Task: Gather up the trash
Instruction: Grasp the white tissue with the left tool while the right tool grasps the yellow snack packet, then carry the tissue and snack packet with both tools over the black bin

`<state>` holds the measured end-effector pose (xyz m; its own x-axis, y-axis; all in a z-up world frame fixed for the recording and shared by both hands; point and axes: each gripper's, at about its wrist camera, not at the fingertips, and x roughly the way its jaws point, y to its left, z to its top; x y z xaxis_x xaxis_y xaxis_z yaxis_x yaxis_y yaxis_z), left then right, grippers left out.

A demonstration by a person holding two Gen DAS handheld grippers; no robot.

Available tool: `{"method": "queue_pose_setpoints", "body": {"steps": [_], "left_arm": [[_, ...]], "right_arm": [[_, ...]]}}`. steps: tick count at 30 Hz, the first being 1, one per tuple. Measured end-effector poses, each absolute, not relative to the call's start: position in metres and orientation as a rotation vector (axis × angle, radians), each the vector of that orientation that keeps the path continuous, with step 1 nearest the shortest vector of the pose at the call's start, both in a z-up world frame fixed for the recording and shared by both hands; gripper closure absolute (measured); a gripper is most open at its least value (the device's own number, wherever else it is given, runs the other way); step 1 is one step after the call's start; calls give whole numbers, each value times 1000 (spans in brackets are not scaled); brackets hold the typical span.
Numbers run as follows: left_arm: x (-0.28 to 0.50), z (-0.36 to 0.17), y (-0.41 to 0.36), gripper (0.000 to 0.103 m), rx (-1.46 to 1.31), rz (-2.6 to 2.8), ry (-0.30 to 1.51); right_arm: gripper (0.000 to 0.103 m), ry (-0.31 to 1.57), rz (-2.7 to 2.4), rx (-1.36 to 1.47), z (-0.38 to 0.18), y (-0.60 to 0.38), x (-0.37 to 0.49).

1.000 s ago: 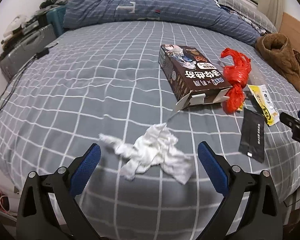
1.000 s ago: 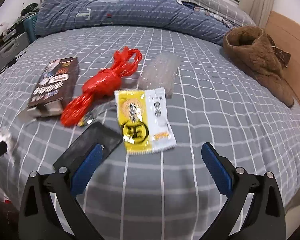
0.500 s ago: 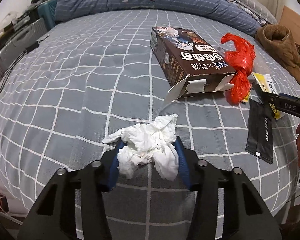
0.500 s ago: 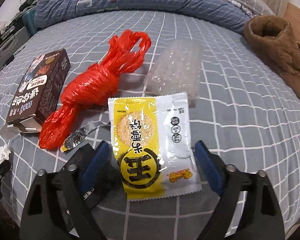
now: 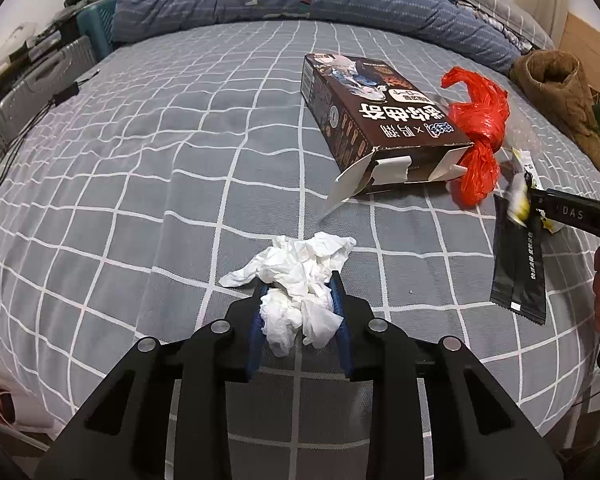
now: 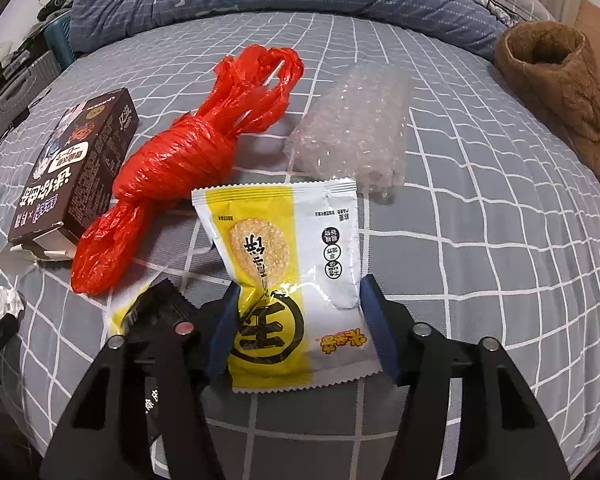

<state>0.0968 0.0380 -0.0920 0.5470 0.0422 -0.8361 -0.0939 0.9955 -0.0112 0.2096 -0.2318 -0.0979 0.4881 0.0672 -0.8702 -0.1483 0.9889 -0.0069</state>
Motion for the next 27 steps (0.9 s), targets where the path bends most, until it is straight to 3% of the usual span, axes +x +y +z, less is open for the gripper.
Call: {"method": "queue_pose_setpoints", "body": {"steps": [8, 16, 21, 27], "left_arm": [[93, -86, 38, 75, -72, 68, 987], [87, -86, 37, 75, -82, 64, 990], [87, -85, 38, 75, -85, 60, 987], [86, -83, 37, 76, -89, 52, 986]], "right_arm": [[59, 1035, 130, -73, -91, -237, 207], [51, 1100, 123, -54, -104, -235, 220], [70, 1107, 134, -83, -108, -231, 219], [76, 1091, 131, -92, -106, -227, 218]]}}
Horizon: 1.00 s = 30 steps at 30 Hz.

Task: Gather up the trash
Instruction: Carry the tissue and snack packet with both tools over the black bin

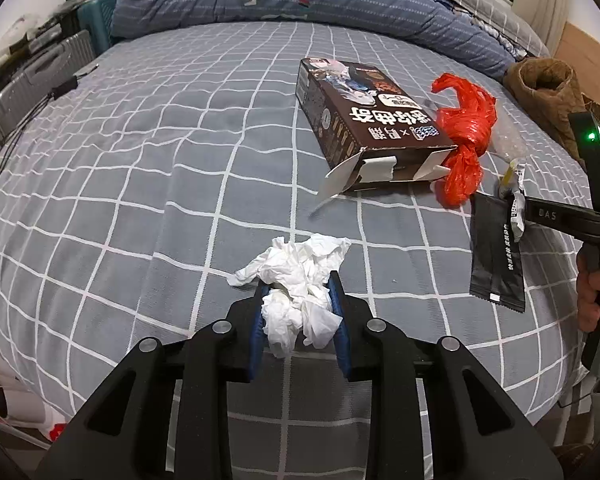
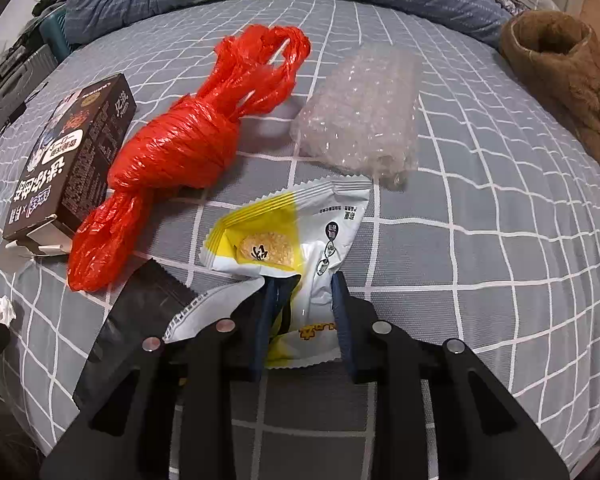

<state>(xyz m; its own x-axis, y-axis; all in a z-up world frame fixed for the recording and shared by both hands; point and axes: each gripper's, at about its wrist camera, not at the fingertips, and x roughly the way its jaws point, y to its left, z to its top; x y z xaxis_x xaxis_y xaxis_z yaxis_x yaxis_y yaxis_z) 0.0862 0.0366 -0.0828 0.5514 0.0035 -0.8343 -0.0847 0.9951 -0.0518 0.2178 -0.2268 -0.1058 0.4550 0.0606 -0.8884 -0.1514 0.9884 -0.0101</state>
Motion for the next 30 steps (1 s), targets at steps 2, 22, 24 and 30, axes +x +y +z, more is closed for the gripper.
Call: {"method": "queue_pose_setpoints", "body": {"steps": [2, 22, 24, 30], "left_arm": [[85, -80, 36, 76, -88, 49, 982], [53, -41, 20, 76, -106, 4, 926], [46, -36, 16, 76, -96, -3, 919], [26, -24, 10, 76, -96, -24, 913]], "right_arm": [[77, 1065, 127, -91, -101, -227, 212], [77, 918, 70, -90, -23, -239, 132], [77, 913, 71, -89, -18, -240, 122], [77, 897, 69, -84, -3, -244, 90]]}}
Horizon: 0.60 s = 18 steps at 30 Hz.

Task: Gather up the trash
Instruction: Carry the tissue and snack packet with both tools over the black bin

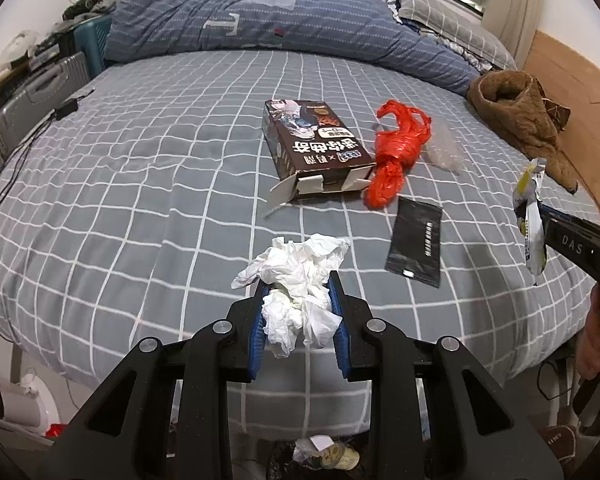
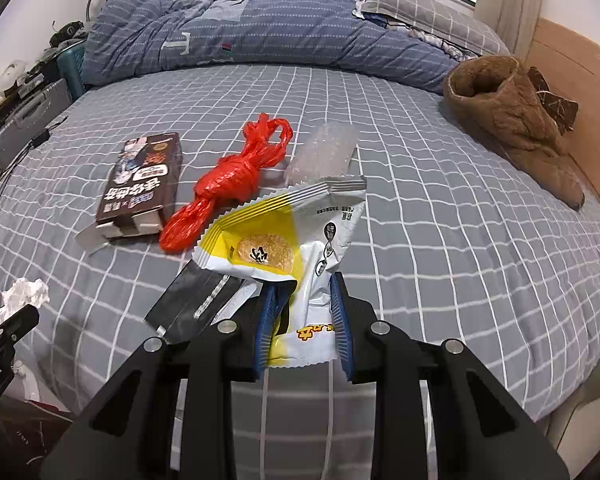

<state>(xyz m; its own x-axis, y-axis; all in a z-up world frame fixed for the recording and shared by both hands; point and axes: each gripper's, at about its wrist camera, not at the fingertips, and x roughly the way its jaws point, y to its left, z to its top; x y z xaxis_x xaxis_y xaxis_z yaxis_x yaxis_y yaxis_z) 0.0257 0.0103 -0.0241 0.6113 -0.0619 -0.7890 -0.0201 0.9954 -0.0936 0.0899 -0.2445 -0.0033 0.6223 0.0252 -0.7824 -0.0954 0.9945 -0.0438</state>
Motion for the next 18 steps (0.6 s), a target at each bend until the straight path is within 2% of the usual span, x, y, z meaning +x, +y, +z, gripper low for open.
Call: {"method": "queue_pose_setpoints", "body": {"steps": [18], "left_arm": [[-27, -7, -2, 76, -85, -56, 914]], "right_arm": [[77, 897, 99, -70, 11, -236, 9]]}}
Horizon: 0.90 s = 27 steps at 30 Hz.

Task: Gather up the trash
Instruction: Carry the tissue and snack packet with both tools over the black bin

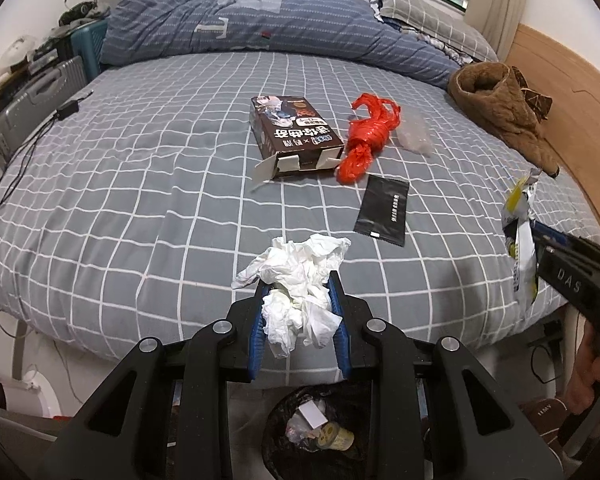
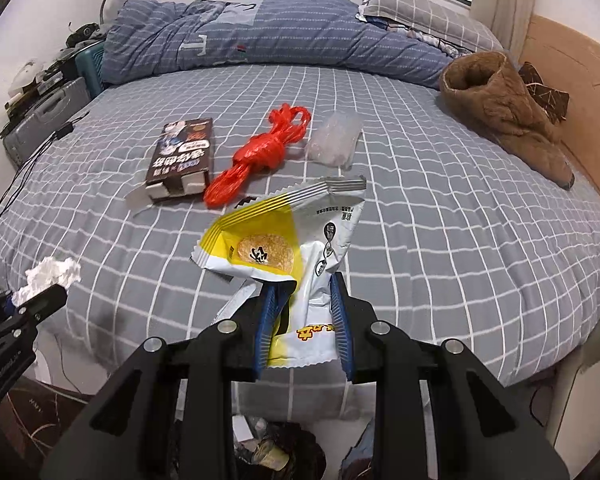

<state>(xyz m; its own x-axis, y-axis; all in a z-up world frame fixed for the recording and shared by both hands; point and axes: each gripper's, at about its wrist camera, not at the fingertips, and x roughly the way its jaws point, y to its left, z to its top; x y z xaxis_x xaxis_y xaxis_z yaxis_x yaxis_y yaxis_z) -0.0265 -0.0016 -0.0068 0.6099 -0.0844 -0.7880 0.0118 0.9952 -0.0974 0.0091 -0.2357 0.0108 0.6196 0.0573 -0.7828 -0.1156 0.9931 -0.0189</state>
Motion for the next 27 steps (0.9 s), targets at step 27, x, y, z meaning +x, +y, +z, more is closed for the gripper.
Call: {"method": "queue_pose_setpoints", "body": {"steps": [27], "left_arm": [[-102, -5, -26, 76, -41, -86, 922]], "right_arm": [[76, 912, 120, -66, 13, -238, -88]]}}
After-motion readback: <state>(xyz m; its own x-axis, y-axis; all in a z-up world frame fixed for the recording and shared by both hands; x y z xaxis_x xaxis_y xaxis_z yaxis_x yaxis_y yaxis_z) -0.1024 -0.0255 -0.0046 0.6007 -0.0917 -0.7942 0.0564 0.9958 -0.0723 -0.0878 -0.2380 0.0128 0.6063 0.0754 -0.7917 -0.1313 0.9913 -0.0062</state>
